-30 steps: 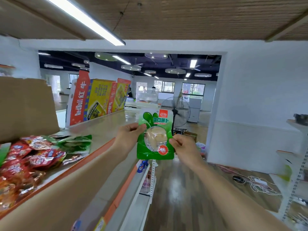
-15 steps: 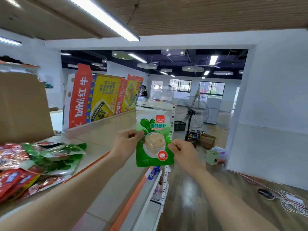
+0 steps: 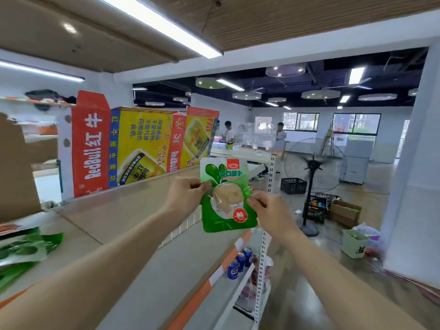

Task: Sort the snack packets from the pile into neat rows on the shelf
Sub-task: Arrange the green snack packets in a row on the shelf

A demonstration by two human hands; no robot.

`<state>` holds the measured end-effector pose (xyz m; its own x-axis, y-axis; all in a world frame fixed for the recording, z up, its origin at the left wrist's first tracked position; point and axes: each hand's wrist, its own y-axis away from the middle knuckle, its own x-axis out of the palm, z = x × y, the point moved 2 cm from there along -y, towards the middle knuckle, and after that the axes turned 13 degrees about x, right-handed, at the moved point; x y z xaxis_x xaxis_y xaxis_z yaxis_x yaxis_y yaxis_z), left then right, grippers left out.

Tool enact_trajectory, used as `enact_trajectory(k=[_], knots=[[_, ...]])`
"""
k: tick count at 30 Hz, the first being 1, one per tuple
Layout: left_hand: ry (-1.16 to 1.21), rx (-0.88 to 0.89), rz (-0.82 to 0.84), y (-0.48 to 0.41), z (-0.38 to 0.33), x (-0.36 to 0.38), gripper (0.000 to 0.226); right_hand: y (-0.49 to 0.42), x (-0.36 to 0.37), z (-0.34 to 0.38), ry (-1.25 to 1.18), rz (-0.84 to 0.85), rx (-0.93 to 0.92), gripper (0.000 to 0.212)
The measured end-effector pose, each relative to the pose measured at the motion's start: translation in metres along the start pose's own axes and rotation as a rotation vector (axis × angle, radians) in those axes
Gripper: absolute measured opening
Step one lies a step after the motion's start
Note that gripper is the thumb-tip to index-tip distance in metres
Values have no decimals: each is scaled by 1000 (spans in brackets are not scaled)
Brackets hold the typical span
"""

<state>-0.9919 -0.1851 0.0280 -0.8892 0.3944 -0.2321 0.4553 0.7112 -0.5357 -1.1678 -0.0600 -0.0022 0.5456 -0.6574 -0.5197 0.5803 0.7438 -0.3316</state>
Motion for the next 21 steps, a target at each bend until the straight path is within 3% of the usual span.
enact_trajectory(k=[8,21], knots=[[-79,12,-8,-66,7,49,21,-85,-22,-42,-45,9,-46,19],[-285,138,18,-206,93,109,31,-228,-3,-105,-65,-2,-2,24]])
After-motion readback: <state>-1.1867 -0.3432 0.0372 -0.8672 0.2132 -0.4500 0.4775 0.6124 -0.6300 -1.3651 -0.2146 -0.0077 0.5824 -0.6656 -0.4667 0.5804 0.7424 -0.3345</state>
